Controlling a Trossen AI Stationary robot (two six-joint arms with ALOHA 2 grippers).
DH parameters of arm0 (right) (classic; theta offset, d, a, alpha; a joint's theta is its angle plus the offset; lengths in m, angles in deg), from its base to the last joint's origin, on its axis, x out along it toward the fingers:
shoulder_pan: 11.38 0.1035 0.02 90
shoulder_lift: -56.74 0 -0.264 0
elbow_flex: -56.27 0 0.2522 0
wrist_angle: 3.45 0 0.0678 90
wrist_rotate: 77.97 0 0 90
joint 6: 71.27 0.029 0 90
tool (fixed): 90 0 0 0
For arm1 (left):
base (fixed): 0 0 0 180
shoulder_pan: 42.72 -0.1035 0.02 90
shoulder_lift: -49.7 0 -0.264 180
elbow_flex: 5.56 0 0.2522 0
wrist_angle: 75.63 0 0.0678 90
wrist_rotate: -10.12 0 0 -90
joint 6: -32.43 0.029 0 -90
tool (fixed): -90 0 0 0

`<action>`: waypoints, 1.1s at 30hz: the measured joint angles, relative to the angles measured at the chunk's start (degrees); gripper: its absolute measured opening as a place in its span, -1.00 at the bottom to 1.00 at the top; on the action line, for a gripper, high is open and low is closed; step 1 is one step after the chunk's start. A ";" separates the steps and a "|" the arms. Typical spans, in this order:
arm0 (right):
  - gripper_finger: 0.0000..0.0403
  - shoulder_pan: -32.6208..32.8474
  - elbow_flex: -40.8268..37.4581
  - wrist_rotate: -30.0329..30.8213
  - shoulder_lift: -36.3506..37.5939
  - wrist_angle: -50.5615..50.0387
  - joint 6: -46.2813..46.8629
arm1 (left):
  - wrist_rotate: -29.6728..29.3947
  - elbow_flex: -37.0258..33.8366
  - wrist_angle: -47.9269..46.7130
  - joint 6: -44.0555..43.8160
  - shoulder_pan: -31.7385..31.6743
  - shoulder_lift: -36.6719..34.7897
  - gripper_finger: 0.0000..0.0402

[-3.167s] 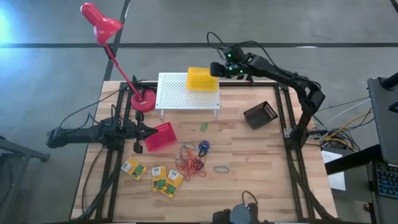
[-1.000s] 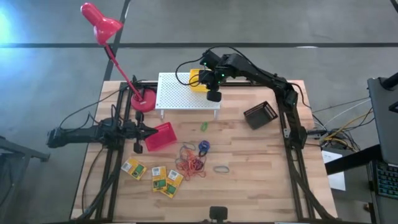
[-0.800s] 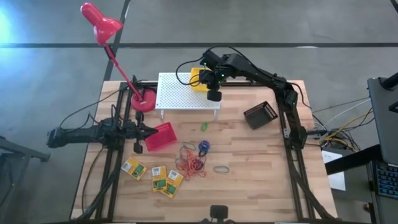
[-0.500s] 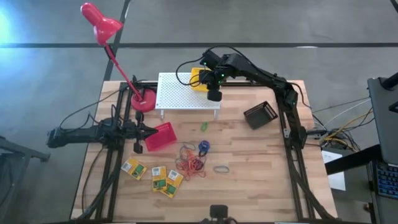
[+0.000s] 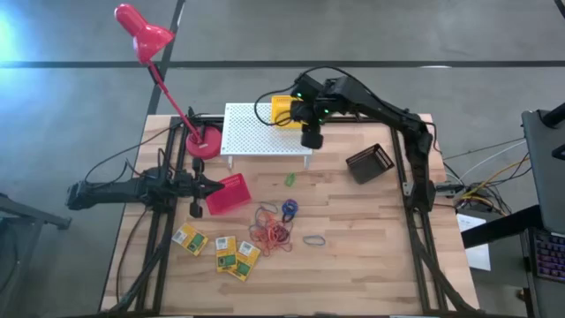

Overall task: Pick & Place Office Desk Supplies
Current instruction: Put the black bin on the shelf

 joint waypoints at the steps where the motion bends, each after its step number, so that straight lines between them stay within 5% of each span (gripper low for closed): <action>1: -0.31 0.92 -0.23 0.00 1.14 -1.87 1.60 | 0.02 0.00 0.00 0.00 0.00 0.00 -0.88; 7: -0.33 6.85 -9.55 -0.53 10.93 -9.57 11.20 | 0.02 0.00 0.00 0.00 0.00 0.00 -0.88; 17: -0.29 10.63 -44.71 -0.77 32.68 -7.06 22.21 | 0.00 0.02 0.00 -0.01 0.00 -0.01 -0.88; 27: 0.00 9.87 -69.57 2.36 39.74 8.23 6.08 | 0.00 0.00 0.02 0.00 0.00 0.00 -0.88; 33: 0.01 9.82 -77.31 14.37 35.52 12.20 -0.61 | 0.00 0.01 0.02 -0.01 0.00 0.00 -0.88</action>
